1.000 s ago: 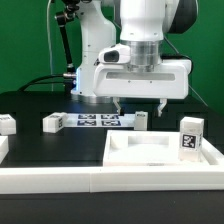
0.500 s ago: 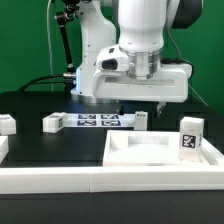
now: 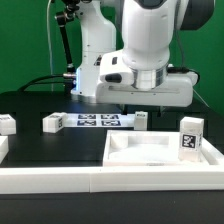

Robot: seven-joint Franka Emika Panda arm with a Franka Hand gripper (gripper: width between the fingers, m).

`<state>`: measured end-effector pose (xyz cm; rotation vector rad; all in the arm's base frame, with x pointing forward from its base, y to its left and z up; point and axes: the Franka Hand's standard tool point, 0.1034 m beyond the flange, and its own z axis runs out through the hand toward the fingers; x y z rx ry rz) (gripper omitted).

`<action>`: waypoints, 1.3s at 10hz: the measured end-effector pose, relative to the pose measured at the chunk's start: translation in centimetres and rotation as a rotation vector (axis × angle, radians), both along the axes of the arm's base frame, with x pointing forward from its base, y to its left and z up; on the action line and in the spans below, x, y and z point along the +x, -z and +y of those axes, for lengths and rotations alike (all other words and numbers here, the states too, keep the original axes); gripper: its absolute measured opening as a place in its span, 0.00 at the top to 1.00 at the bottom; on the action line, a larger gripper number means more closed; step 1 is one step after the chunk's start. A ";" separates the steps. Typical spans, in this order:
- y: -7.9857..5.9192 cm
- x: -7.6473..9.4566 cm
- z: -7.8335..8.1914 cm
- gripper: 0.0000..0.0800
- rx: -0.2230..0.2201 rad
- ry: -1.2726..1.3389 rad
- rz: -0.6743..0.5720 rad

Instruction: Assemble square table

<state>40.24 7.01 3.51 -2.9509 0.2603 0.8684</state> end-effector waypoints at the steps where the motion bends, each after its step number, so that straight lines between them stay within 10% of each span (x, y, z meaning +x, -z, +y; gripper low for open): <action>1: 0.0 0.0 0.1 0.19 0.006 -0.009 -0.003; 7: 0.4 -0.1 0.0 0.19 0.055 -0.080 -0.002; 13: 1.5 -1.9 0.1 0.19 0.090 -0.072 0.308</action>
Offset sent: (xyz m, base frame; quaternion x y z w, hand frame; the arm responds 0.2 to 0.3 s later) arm 0.0037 0.0170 -0.0041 0.0397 -0.0091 -0.0581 0.9975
